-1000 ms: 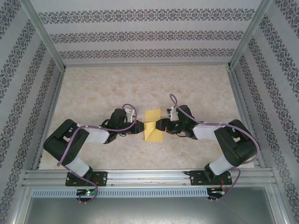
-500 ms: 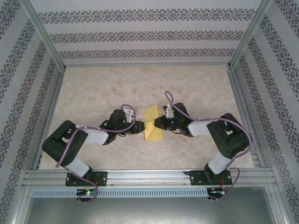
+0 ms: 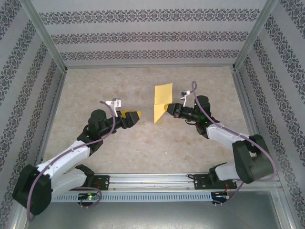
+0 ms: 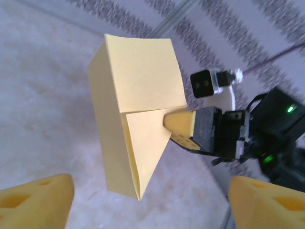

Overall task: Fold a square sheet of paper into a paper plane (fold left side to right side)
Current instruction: Turn over the paper at the center of the table.

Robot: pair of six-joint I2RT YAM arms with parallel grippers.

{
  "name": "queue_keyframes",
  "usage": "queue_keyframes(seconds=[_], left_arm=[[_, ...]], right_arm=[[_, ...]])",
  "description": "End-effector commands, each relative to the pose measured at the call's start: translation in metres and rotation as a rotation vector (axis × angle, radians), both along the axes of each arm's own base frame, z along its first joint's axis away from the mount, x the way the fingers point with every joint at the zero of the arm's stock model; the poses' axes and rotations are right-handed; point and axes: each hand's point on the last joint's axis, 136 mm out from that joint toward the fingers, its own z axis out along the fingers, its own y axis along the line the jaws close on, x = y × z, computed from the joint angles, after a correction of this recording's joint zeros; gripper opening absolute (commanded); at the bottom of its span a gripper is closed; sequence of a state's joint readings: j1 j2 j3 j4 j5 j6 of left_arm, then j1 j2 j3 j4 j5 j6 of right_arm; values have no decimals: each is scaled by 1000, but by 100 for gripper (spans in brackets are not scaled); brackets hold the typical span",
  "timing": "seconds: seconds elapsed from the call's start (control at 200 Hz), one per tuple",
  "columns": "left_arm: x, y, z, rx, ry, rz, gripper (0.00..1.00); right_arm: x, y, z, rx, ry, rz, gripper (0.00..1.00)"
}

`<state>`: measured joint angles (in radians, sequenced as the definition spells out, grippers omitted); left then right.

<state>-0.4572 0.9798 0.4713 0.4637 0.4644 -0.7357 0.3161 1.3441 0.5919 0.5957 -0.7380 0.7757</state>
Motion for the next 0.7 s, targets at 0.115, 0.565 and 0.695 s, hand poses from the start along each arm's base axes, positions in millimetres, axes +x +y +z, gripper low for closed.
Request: queue_keyframes(seconds=[0.115, 0.565, 0.695], left_arm=[[-14, -9, 70, -186, -93, -109, 89], [-2, -52, 83, -336, -51, -281, 84], [2, -59, 84, -366, -47, -301, 76]], right_arm=[[-13, -1, 105, 187, -286, 42, 0], [-26, 32, 143, 315, -347, 117, 0], [-23, 36, 141, 324, -336, 120, 0]])
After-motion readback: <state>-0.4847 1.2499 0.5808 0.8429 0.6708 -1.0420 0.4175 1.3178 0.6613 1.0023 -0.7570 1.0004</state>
